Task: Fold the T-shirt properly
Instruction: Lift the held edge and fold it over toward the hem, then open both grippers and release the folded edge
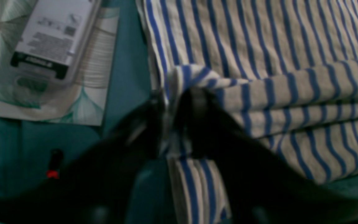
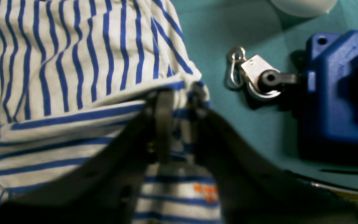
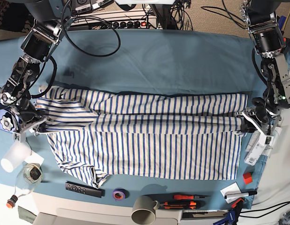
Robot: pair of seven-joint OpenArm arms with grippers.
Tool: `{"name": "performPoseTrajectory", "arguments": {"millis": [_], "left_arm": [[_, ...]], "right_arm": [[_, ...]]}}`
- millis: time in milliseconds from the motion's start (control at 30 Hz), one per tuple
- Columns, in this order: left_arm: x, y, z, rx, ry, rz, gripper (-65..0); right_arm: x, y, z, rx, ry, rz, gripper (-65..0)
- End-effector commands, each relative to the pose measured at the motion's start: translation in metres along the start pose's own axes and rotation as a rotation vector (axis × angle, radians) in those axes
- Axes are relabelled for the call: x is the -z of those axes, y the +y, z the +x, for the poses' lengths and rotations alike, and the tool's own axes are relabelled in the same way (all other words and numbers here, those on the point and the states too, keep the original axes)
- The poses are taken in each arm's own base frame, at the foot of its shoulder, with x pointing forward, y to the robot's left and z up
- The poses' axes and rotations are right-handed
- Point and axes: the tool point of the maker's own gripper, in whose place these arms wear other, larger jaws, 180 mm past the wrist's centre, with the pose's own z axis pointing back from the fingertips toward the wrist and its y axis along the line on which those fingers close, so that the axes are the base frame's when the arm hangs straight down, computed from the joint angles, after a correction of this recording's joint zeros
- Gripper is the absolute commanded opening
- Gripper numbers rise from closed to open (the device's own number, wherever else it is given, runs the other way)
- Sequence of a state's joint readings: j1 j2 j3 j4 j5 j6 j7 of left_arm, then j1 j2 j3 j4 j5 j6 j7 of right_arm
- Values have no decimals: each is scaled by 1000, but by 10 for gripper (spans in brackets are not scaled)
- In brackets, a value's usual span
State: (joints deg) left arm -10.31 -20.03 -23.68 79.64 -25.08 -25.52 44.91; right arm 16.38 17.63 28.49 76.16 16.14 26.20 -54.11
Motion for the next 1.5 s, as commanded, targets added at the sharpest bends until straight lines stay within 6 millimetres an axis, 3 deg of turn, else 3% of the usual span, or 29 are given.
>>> {"name": "performPoseTrajectory", "arguments": {"millis": [0,333,600,800,967,1167,1467], "left_arm": [[-6,5,25,12,-69,5,-451],[-7,5,35,5,-79,-8,-449],[-17,-11,34,-35,107,-123,-449],[-27,3,-1,-63,233,-80,-449],[-31,1,-29,-82,281,-86,-449],[-30,3,-38,-75,280,-69,-449],[-19,-25,-50,-121,283,-127,-450]], "right_arm": [[-7,-8,30,-9,-84,-16,-475],[-15,-3,54,-12,-111,-12,-471],[-33,3,68,-44,-115,-13,-471],[-34,3,56,-34,-79,1,-472],[-38,-3,49,12,-71,14,-472],[-54,-24,35,79,-81,16,-472],[-77,-57,3,152,-42,8,-471]]}}
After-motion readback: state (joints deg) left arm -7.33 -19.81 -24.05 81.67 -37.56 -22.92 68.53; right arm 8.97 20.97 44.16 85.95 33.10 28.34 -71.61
